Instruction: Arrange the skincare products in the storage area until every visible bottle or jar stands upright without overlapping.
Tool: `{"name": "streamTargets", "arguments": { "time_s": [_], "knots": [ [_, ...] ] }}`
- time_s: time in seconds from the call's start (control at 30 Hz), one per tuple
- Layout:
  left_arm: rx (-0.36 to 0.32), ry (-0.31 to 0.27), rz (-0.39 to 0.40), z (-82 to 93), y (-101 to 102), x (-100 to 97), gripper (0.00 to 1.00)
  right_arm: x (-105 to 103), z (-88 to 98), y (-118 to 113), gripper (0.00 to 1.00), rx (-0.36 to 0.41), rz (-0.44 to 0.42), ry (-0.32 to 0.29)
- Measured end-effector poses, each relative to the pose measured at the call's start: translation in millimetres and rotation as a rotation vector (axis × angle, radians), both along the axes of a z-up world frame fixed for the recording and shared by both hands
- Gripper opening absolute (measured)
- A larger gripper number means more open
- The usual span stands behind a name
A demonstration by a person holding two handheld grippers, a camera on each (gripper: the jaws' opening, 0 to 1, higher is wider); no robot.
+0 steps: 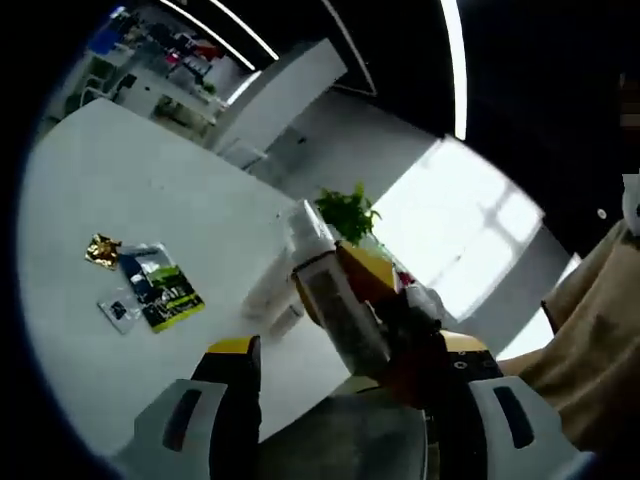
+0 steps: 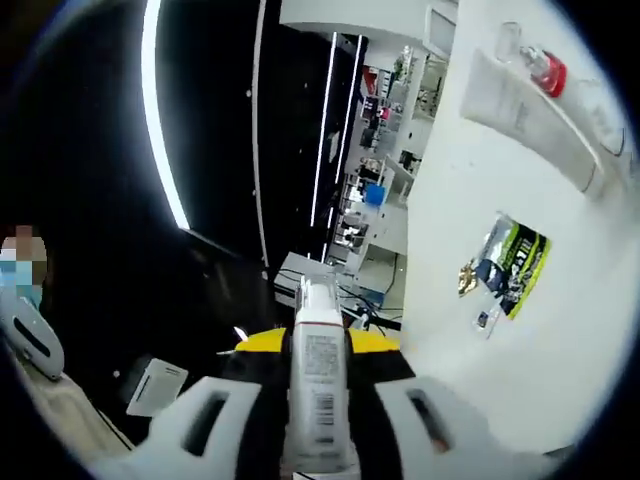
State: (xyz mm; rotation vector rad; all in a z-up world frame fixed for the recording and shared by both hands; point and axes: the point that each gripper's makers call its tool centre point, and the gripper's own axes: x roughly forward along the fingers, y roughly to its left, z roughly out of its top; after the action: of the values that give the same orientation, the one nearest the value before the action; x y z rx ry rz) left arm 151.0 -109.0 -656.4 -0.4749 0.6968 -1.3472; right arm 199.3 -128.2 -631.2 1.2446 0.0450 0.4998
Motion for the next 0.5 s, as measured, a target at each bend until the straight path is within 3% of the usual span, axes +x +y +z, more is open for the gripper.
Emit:
{"name": "streamTargets", "arguments": {
  "time_s": [0.13,0.27,0.5],
  "knots": [
    [-0.016,0.006,0.001,5.1,-1.2,-1.4,0.6,-4.1,10.4,5.7,0.2,-0.021,0.013,-0.057],
    [-0.04,0.002,0.001,14.3,-3.4,-1.9,0.49,-9.2,21.4,11.1,0.2,-0.025,0.019,-0.109],
    [-0.03,0.003,-0.015,14.1,-10.9,-0.5,0.45,-15.2,26.1,14.5,0.2,-0.068,0.032,-0.151]
  ]
}}
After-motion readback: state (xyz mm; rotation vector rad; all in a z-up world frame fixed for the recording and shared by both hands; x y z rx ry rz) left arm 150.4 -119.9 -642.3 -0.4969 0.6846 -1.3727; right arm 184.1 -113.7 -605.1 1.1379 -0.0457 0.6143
